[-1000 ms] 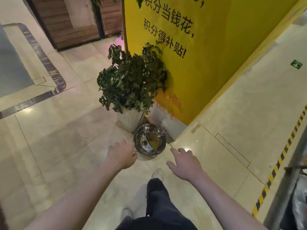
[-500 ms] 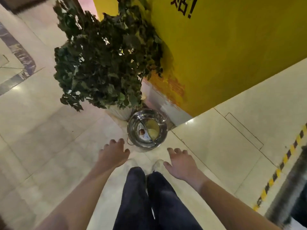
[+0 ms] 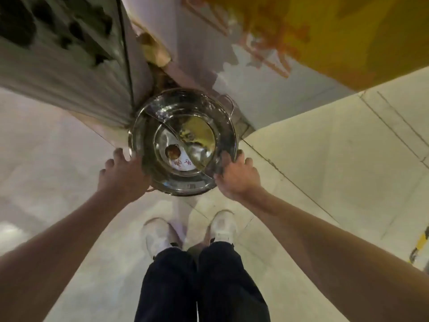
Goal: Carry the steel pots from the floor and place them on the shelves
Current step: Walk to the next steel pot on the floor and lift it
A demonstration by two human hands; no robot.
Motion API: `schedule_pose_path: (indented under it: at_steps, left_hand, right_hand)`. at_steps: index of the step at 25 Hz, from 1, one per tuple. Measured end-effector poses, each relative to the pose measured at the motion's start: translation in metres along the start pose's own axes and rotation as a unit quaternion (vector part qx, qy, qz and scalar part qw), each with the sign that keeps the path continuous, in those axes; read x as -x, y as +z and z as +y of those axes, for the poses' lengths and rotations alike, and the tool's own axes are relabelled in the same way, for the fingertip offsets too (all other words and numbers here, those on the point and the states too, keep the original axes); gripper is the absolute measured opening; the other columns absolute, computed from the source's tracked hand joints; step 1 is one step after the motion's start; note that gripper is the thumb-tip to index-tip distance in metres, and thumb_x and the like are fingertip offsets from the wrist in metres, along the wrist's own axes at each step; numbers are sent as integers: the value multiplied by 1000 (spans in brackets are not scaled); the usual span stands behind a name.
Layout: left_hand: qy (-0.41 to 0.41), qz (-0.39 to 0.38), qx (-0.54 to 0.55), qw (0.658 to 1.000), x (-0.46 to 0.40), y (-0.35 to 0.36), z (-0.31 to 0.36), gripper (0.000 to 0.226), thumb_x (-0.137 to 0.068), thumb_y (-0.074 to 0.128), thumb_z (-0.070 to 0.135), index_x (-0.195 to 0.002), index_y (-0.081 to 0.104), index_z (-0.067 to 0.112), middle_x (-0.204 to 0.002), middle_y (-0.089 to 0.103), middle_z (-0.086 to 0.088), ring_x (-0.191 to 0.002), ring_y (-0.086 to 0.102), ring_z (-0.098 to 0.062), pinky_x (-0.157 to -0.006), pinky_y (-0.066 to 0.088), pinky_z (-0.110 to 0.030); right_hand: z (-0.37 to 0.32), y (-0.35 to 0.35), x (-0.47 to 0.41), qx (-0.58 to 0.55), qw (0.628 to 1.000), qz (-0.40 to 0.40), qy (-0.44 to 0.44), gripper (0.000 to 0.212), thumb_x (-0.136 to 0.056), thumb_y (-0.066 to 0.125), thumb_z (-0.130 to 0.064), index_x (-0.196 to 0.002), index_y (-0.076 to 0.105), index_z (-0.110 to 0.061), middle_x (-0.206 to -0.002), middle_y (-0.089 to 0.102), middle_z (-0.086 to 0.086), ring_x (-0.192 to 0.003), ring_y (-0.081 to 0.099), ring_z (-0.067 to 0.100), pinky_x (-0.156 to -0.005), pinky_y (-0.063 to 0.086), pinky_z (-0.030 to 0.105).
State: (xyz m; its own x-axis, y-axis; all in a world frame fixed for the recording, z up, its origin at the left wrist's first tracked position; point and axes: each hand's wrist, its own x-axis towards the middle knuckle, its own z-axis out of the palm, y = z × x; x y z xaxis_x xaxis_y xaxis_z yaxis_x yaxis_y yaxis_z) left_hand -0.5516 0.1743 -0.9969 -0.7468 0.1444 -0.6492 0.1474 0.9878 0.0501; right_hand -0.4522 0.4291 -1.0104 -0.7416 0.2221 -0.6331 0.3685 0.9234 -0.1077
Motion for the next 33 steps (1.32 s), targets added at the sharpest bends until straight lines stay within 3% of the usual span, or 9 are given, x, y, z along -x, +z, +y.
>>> schedule_pose_path:
  at_steps: [3, 5, 8, 13, 19, 24, 29, 31, 33]
  left_hand:
    - [-9, 30, 24, 999, -63, 43, -8, 71, -87, 54, 56, -145, 19, 36, -151, 22, -24, -124, 39, -57, -95, 42, -66]
    - [-25, 15, 36, 999, -95, 64, -13, 79, -80, 59, 68, -144, 21, 41, -152, 20, -22, -125, 39, -57, -95, 44, -67]
    - [-19, -37, 138, 990, -106, 79, -12, 91, -68, 73, 69, -143, 30, 40, -144, 26, -21, -123, 42, -55, -98, 48, -61]
    - [-45, -38, 208, 976, -42, 46, -2, 105, -48, 76, 74, -138, 31, 45, -133, 35, -20, -114, 49, -52, -94, 52, -57]
    - [-51, -21, 216, 975, 99, -73, 35, 96, -55, 76, 67, -134, 31, 39, -132, 36, -18, -117, 48, -49, -97, 47, -56]
    - [-35, 8, 238, 971, 223, -202, 60, 101, -55, 80, 67, -136, 29, 34, -127, 39, -18, -115, 48, -49, -95, 46, -56]
    - [15, 45, 260, 964, 338, -317, 71, 95, -60, 87, 55, -130, 28, 32, -111, 44, -18, -104, 52, -48, -89, 48, -53]
    - [24, 65, 278, 958, 378, -359, 72, 86, -59, 84, 60, -122, 31, 36, -101, 41, -5, -105, 50, -44, -91, 46, -53]
    - [27, 69, 285, 956, 406, -395, 69, 88, -53, 79, 71, -123, 36, 42, -105, 40, -4, -106, 48, -39, -92, 49, -51]
  right_hand:
    - [26, 41, -68, -58, 997, 25, 49, 72, -87, 44, -64, -144, 10, -34, -147, 28, 25, -115, 44, 45, -81, 47, 49]
    - [33, 59, -99, -163, 985, 40, 26, 77, -84, 50, -69, -147, 16, -39, -147, 32, 18, -109, 52, 38, -83, 54, 44]
    - [31, 70, -107, -218, 973, 68, -4, 72, -80, 54, -69, -140, 32, -36, -137, 39, 14, -107, 52, 38, -88, 47, 36]
    - [34, 32, -42, -256, 965, 31, 55, 64, -81, 55, -64, -134, 30, -39, -127, 35, 15, -97, 57, 46, -91, 54, 51]
    - [42, -95, 118, -240, 967, 19, 79, 66, -89, 57, -55, -144, 29, -30, -138, 28, 20, -108, 55, 50, -99, 49, 54]
    - [45, -226, 238, -257, 962, 57, 75, 64, -86, 55, -61, -140, 33, -34, -132, 37, 16, -109, 54, 45, -98, 49, 48]
    - [26, -349, 337, -218, 971, 79, 64, 69, -81, 52, -69, -139, 27, -41, -131, 35, 19, -91, 63, 45, -88, 54, 44]
    - [15, -389, 371, -205, 975, 72, 50, 72, -80, 52, -70, -140, 26, -39, -135, 33, 22, -89, 64, 45, -87, 55, 46]
    - [7, -420, 398, -206, 973, 94, 36, 74, -78, 51, -72, -140, 25, -40, -136, 33, 22, -94, 64, 46, -89, 55, 46]
